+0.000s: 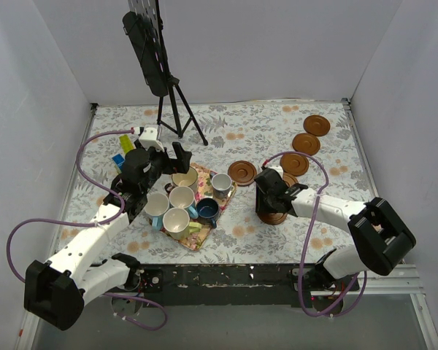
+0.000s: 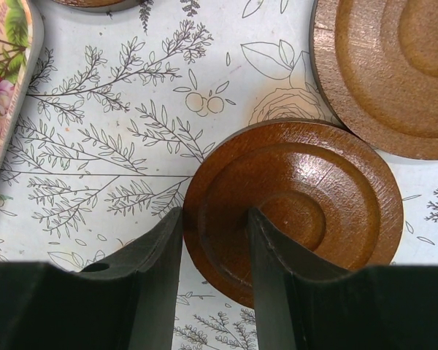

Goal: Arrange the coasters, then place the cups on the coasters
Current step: Move the coaster to the center of the board.

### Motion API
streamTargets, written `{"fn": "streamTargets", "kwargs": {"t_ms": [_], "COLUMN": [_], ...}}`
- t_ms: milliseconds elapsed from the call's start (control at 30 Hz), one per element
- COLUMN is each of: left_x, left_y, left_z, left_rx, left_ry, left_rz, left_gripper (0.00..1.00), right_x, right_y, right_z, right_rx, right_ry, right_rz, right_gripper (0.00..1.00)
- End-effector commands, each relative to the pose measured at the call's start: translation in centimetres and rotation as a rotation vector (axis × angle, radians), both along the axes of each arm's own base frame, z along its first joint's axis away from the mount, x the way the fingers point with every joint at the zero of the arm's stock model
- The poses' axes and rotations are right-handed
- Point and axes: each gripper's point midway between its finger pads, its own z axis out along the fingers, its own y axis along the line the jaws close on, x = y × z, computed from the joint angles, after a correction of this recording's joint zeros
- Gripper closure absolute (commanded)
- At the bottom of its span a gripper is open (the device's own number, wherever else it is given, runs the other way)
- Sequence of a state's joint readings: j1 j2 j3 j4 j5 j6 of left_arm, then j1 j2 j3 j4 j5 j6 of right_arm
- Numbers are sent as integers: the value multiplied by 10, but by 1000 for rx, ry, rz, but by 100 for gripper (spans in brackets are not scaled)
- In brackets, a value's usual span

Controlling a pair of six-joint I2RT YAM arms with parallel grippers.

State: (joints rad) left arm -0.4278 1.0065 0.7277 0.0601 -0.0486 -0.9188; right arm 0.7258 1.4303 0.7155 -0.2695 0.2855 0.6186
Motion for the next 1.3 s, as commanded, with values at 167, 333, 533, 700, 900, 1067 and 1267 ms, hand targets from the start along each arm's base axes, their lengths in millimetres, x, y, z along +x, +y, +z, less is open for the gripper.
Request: {"fn": "streamTargets", "kwargs": {"t_ms": [167, 333, 533, 700, 900, 1067, 1267], "left_x": [1, 0, 0, 0, 0, 0, 0], "left_y": [1, 2, 2, 2, 2, 2, 3], "left_z": [2, 1, 2, 2, 2, 2, 2], "left_rx": [11, 12, 12, 13, 10, 13, 13], "left_ry": [-12, -11, -14, -14, -13, -13, -14], "left_rz": [4, 8, 7, 8, 7, 8, 11], "left_gripper": [2, 2, 2, 2, 2, 2, 2], "right_x": [-11, -10, -13, -15, -14, -11, -7], "right_y": [-14, -16, -21, -22, -16, -9, -1], "right_z": [-9, -7, -8, -6, 0, 2, 4], "right_rx": [-32, -40, -58, -53, -28, -10, 11], "right_ry": [20, 14, 21, 19, -1, -11, -14], "right_rz": [2, -4, -14, -6, 33, 54, 70], "right_gripper": [61, 59, 59, 58, 55, 55, 54]}}
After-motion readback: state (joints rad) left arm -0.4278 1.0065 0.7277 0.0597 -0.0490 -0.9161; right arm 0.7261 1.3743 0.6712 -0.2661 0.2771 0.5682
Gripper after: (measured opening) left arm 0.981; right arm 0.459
